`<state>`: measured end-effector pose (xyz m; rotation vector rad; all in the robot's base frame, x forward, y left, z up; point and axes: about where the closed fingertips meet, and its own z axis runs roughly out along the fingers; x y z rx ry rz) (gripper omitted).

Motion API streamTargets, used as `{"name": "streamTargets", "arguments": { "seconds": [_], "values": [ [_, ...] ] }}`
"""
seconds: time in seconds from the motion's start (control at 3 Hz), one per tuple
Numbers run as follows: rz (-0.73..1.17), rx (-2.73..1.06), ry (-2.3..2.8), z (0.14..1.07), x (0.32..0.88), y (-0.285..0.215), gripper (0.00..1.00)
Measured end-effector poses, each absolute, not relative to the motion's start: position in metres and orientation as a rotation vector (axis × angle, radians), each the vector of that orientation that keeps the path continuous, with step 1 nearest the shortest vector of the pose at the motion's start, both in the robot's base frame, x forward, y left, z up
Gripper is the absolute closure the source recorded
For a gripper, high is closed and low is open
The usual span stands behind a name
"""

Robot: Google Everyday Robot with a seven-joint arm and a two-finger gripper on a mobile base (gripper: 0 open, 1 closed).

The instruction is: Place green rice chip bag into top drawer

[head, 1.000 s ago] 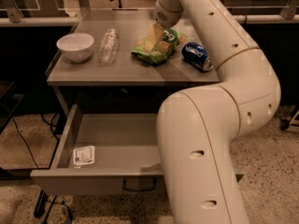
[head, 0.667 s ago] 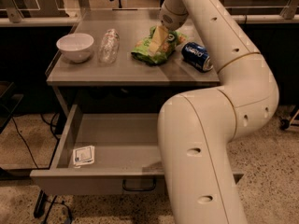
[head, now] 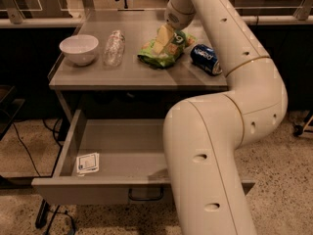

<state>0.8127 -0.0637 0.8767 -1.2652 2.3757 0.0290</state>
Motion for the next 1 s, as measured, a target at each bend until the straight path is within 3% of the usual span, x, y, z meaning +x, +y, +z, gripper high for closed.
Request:
{"name": "streamTargets", "arguments": {
  "seconds": [1.0],
  "values": [
    [0.065, -1.279, 2.363, 0.86, 0.825, -0.039, 0.0]
  ]
}}
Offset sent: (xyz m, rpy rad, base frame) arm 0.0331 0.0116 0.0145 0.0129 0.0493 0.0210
